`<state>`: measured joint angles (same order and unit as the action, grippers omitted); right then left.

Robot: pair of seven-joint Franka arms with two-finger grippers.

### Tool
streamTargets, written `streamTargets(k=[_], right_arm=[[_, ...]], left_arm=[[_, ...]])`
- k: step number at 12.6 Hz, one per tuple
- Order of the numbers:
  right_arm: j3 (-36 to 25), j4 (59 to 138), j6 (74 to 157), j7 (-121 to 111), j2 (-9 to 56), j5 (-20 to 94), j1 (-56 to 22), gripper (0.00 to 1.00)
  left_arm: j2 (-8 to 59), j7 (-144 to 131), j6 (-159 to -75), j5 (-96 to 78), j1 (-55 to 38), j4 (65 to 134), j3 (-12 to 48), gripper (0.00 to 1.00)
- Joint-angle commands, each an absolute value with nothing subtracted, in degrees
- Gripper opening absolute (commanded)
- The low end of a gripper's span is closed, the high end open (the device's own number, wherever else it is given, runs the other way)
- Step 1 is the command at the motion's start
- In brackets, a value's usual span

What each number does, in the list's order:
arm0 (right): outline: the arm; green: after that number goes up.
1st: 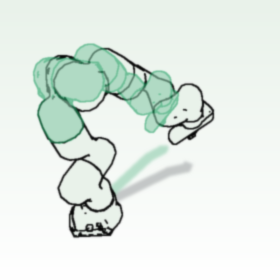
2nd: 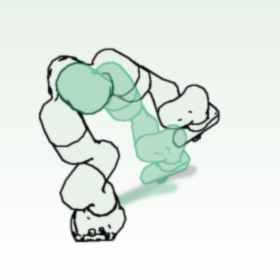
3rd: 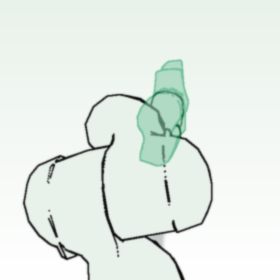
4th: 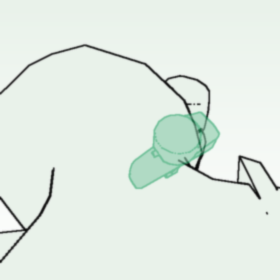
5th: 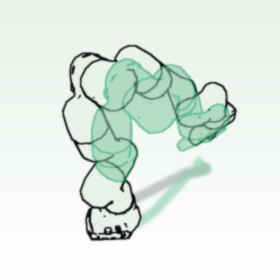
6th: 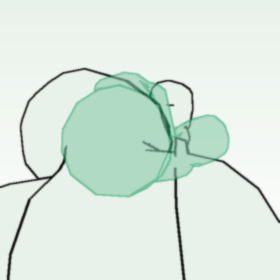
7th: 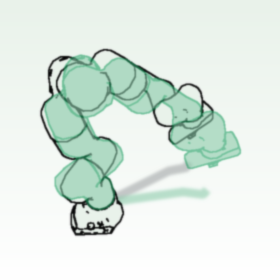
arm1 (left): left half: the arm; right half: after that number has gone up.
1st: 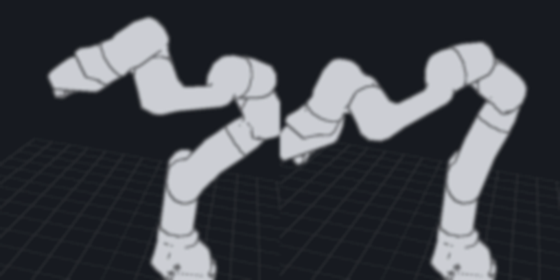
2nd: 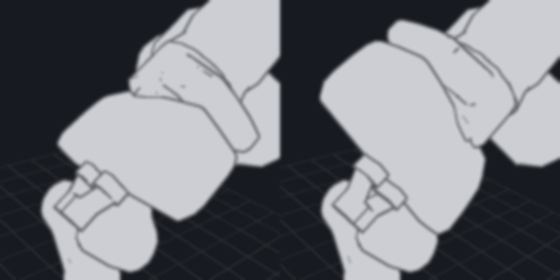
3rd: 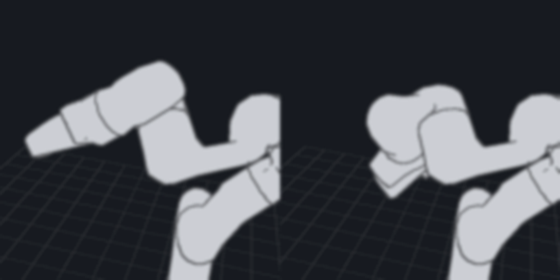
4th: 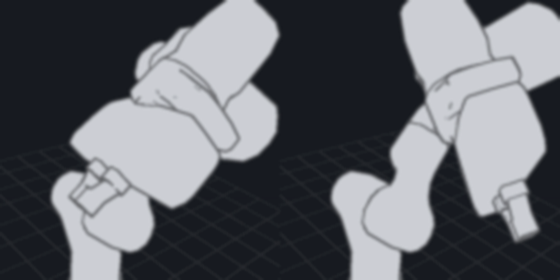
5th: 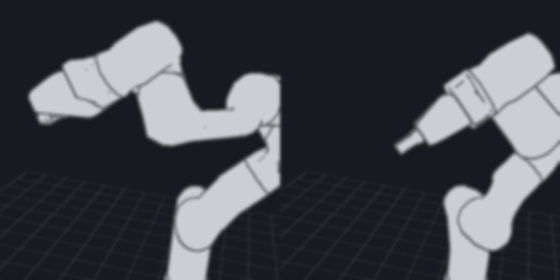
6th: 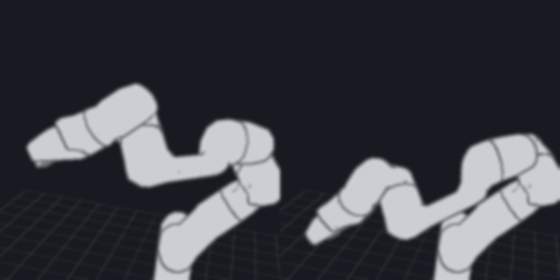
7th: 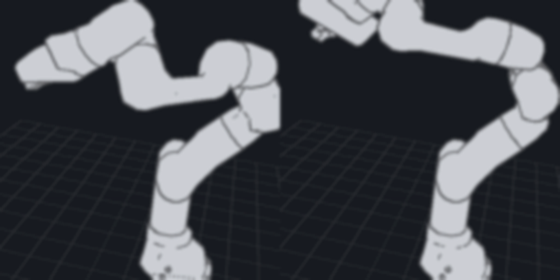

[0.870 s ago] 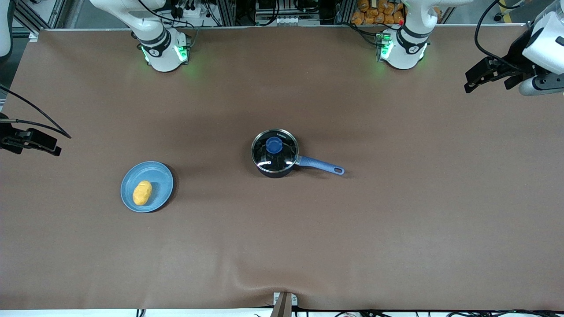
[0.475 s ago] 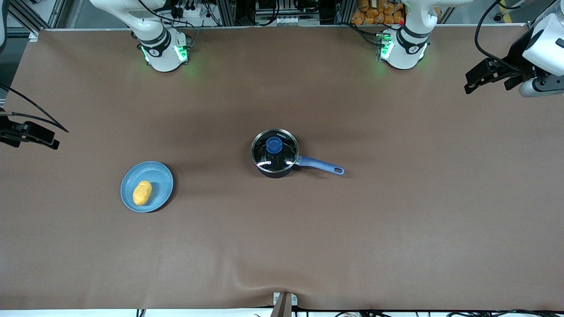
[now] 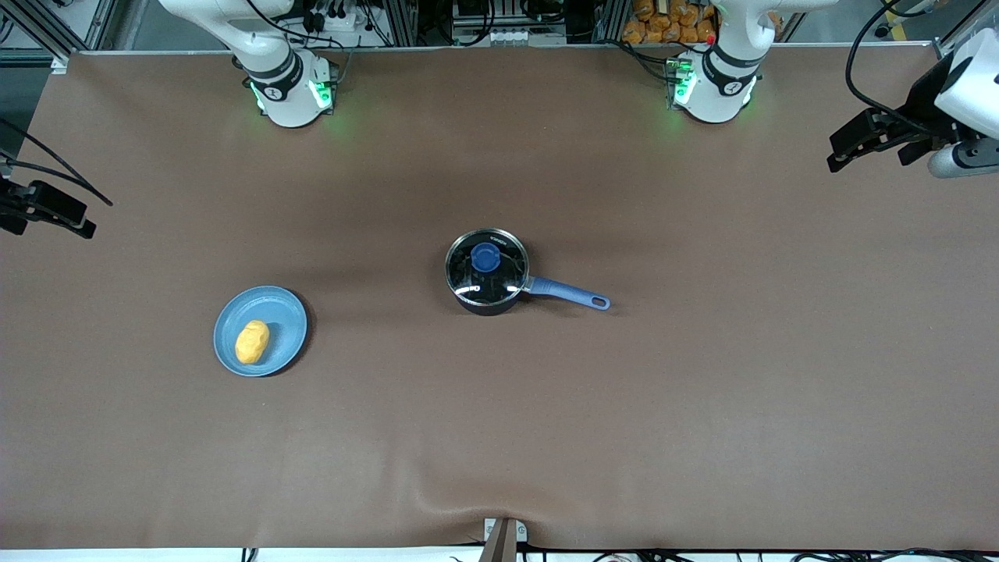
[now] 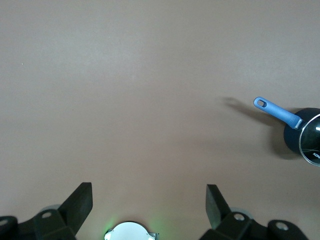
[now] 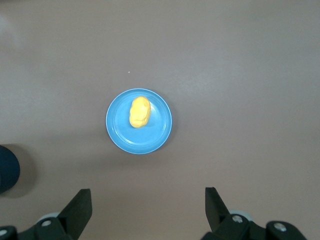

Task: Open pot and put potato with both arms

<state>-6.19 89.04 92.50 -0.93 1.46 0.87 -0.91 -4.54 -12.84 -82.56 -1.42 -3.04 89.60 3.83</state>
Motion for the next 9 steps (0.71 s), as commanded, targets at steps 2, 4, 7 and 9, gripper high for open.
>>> streamTargets(k=[2, 4, 7, 9], right_arm=[[-5.36, 95.0, 94.92, -0.18, -0.44, 1.14, -2.36, 1.0], [-5.27, 95.88, 95.88, -0.26, 2.18, 1.32, -3.34, 1.0], [-5.27, 102.98, 108.68, -0.44, 5.96, 1.49, -5.54, 1.0], [-5.27, 105.46, 115.02, -0.97, 9.3, 1.49, -6.41, 1.0]], left_arm=[[-2.99, -12.39, -82.35, -2.2, -3.34, 87.54, 3.87, 1.0], [-1.94, -12.39, -82.53, -2.46, -3.6, 86.67, 3.95, 1.0], [-0.27, -12.3, -83.4, -2.81, -3.69, 85.35, 5.7, 1.0], [0.61, -12.83, -84.8, -2.72, -3.69, 85.34, 7.73, 1.0]])
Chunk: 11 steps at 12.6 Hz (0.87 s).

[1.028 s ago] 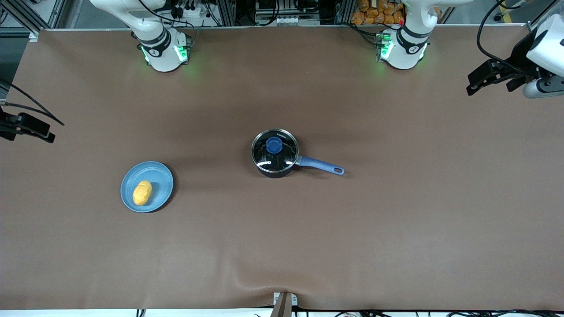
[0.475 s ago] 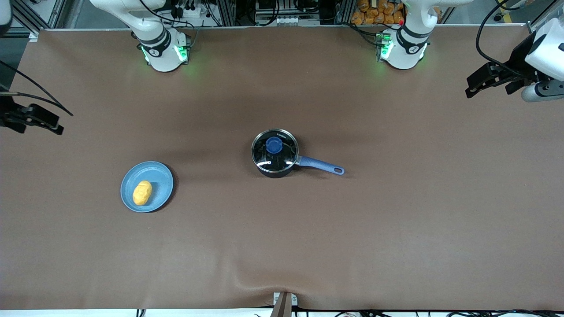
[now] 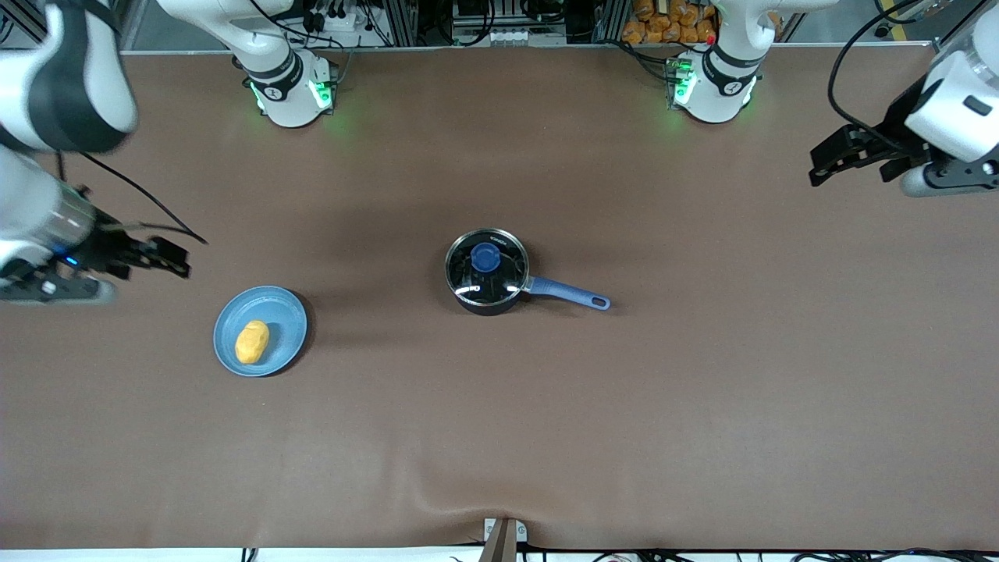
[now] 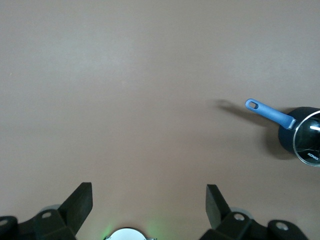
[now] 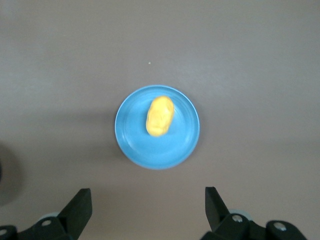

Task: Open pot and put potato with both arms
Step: 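Move the right gripper to the potato while the left gripper reaches the lid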

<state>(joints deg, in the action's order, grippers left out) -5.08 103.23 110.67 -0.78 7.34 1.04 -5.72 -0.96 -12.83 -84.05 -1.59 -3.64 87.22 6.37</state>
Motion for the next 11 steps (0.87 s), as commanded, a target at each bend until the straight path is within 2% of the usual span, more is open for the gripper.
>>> streamTargets(k=[1, 4, 6, 11], right_arm=[[-5.27, 106.34, 118.01, -0.79, 11.14, 1.58, -6.94, 1.0], [-5.27, 109.67, 125.92, -0.53, 18.08, 8.93, -5.63, 1.0], [-5.27, 111.79, 132.95, -0.53, 21.69, 9.84, -5.62, 1.0], [-5.27, 112.06, 143.69, -0.53, 28.91, 9.84, -5.54, 1.0]], left_arm=[[1.4, -13.18, -85.51, -2.72, -3.95, 85.34, 9.13, 1.0], [2.98, -13.71, -87.97, -2.81, -4.92, 84.99, 12.12, 1.0], [4.82, -18.69, -88.15, -2.9, -7.54, 83.33, 12.74, 1.0], [13.6, -37.05, -91.14, -2.55, -21.06, 78.93, 12.48, 1.0]])
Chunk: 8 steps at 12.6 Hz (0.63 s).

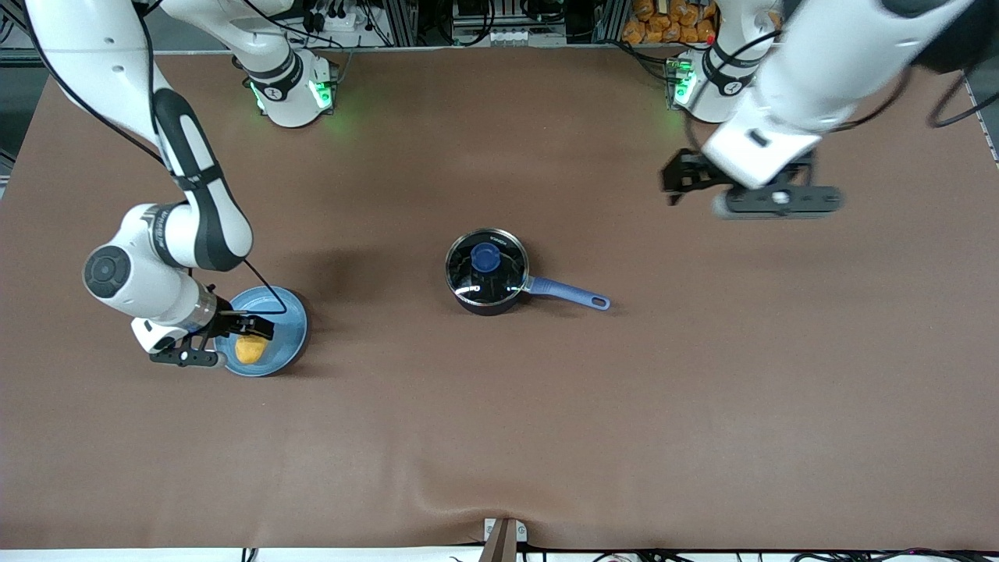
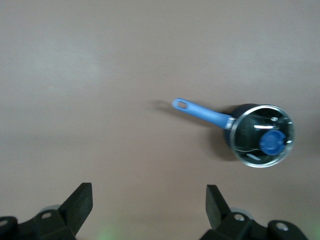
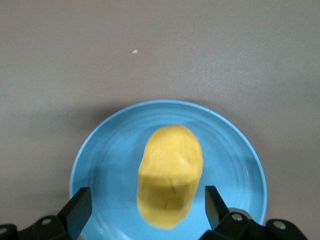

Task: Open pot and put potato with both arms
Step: 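Move the right gripper to the potato while the left gripper reaches the lid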

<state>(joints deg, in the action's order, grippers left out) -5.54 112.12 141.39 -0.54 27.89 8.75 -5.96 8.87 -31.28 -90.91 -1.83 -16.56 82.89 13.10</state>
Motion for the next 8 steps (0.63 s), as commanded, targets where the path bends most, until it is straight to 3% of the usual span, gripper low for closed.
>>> streamTargets(k=[1, 7, 8], right_arm=[[-5.36, 111.97, 144.48, -0.61, 29.44, 9.84, -5.54, 1.0], [-5.36, 112.06, 146.6, -0.97, 30.85, 9.84, -4.04, 1.0], [-5.36, 112.06, 146.6, -0.97, 30.85, 9.84, -3.96, 0.95]], left_arm=[[14.23, -40.13, -91.4, -2.55, -22.66, 78.75, 12.48, 1.0], [22.32, -48.33, -101.59, -2.37, -31.71, 77.7, 12.22, 1.0], [22.93, -48.34, -101.86, -2.37, -32.86, 77.78, 12.13, 1.0]])
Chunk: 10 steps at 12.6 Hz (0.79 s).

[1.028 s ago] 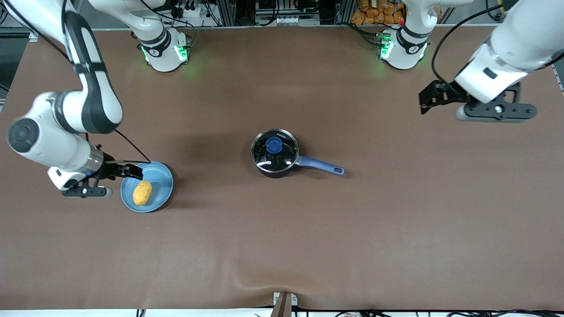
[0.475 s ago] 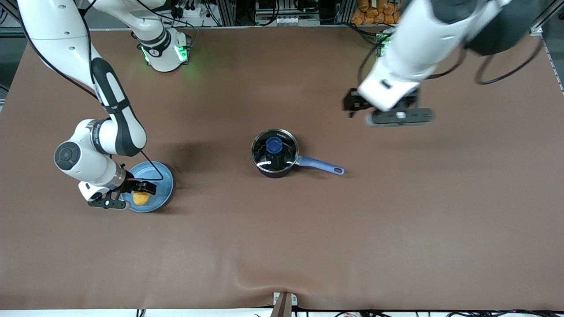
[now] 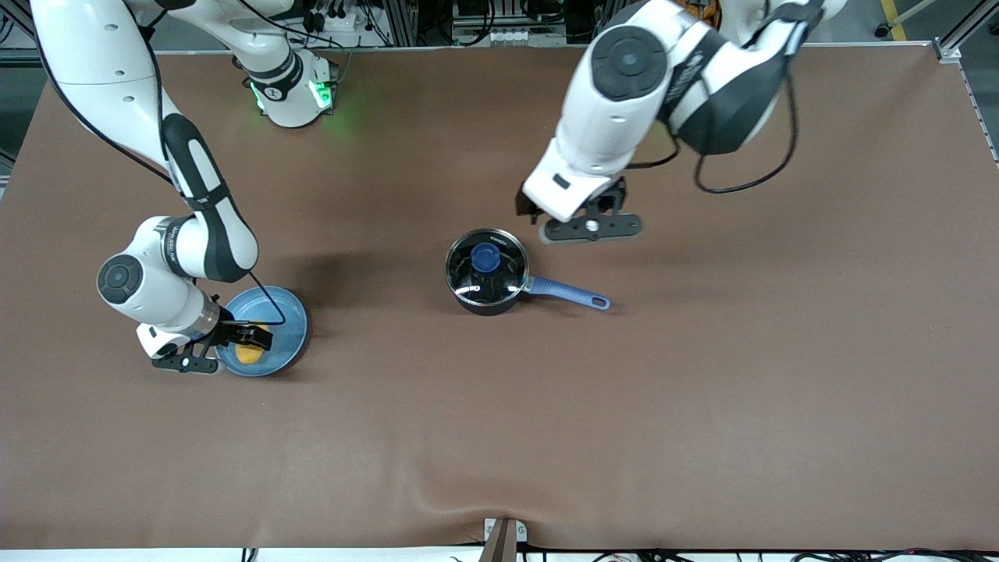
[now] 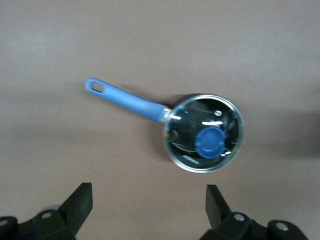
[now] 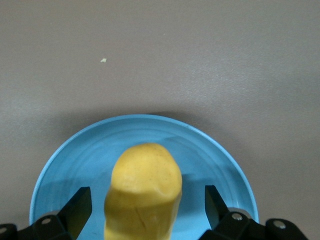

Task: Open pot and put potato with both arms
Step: 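Move the right gripper to the potato while the left gripper reaches the lid, then grasp the potato with the right gripper while the left gripper grasps the knob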

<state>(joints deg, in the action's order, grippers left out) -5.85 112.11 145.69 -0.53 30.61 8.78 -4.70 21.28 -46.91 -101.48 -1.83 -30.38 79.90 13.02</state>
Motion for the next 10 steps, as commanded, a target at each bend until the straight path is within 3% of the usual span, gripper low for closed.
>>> streamTargets(k=[1, 8, 10], right_arm=[[-5.36, 112.06, 146.6, -0.88, 30.85, 9.84, -3.96, 0.83], [-5.36, 111.01, 145.81, -0.44, 31.03, 9.84, -4.13, 0.12], [-5.36, 107.95, 140.4, -0.53, 30.15, 9.84, -4.04, 0.02]], left_arm=[[24.16, -48.43, -102.82, -2.2, -34.35, 77.7, 11.95, 1.0], [34.97, -54.67, -115.13, 6.33, -40.34, 77.78, 11.95, 1.0], [36.47, -55.37, -116.53, 6.42, -40.78, 77.87, 11.87, 1.0]])
